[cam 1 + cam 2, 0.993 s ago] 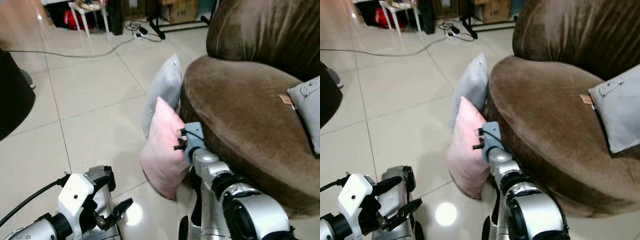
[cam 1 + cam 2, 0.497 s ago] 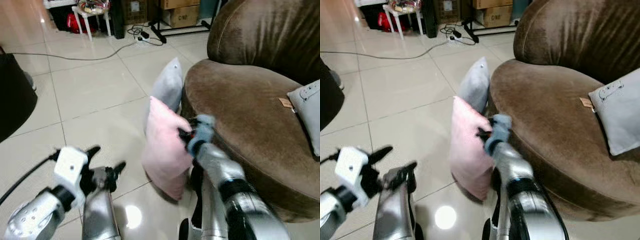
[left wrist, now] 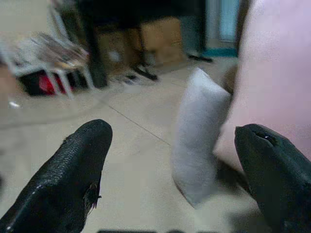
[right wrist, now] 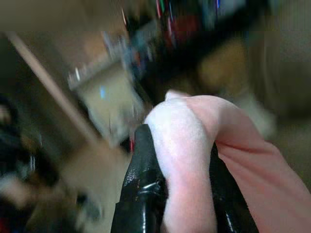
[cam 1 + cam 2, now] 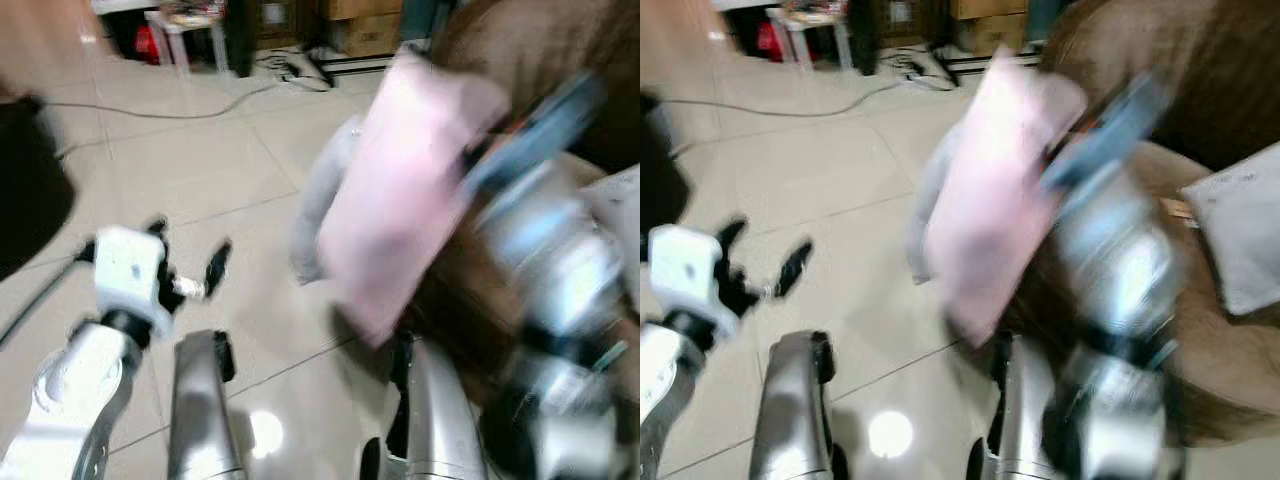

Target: Move the pillow to the sofa from floor

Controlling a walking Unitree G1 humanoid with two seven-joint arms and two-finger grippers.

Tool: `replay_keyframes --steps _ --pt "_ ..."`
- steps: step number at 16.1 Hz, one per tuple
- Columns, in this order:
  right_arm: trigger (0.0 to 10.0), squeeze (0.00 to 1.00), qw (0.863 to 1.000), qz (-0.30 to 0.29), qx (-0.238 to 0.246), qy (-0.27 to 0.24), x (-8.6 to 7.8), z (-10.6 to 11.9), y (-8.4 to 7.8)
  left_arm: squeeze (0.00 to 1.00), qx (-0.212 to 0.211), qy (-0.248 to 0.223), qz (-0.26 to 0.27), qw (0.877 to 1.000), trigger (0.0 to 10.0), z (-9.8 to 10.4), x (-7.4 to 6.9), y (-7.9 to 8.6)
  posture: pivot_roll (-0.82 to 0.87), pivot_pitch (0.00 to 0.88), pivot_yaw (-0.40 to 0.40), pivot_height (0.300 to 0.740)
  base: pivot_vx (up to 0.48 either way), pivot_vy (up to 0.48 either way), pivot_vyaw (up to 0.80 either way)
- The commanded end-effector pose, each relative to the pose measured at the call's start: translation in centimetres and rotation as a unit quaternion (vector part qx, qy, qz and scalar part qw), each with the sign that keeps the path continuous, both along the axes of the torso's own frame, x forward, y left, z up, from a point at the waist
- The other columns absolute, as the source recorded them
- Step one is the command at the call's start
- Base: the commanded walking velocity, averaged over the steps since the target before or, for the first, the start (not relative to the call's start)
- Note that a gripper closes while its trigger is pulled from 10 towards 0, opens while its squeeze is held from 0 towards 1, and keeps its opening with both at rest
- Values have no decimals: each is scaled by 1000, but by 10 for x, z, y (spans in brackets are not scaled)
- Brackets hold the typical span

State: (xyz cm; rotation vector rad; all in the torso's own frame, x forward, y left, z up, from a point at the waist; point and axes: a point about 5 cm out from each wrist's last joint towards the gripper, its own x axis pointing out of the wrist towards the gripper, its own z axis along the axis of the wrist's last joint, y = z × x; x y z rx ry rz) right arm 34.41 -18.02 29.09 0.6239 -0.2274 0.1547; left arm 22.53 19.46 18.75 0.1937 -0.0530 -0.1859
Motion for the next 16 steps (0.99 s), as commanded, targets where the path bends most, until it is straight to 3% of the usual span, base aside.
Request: replay_keyframes --steps 1,3,4,5,8,10,11,13,16 --pt "10000 0 998 -51 6 -47 -3 22 -19 376 1 -5 0 1000 10000 2 4 -1 0 0 -20 395 0 0 0" --pt "10000 0 992 -102 -5 -79 -6 45 -36 369 14 -17 0 1000 10000 5 13 -2 -4 0 -19 395 0 0 0" --pt "10000 0 987 -133 -50 -81 -9 52 -42 361 21 -23 14 999 10000 7 20 0 6 0 -23 410 0 0 0" --pt "10000 0 982 -148 -92 -70 -6 45 -42 353 21 -21 21 999 10000 5 22 1 19 0 -29 420 0 0 0" --pt "10000 0 972 -147 -181 0 1 5 -20 322 46 -20 56 997 10000 1 18 10 26 0 -57 455 0 0 0" --pt "10000 0 973 -130 -191 17 3 -10 -7 329 52 -20 75 996 10000 0 18 14 12 0 -56 475 0 0 0" --pt "10000 0 972 -107 -203 42 1 -30 11 329 51 -15 77 996 10000 -3 19 14 -8 0 -40 490 0 0 0" --pt "10000 0 979 -99 -168 64 -4 -45 18 329 51 -14 69 996 10000 -7 24 12 -37 0 -18 515 0 0 0" --pt "10000 0 977 -92 -176 77 -7 -57 27 333 56 -22 60 996 10000 -4 32 7 -42 0 -15 540 0 0 0"
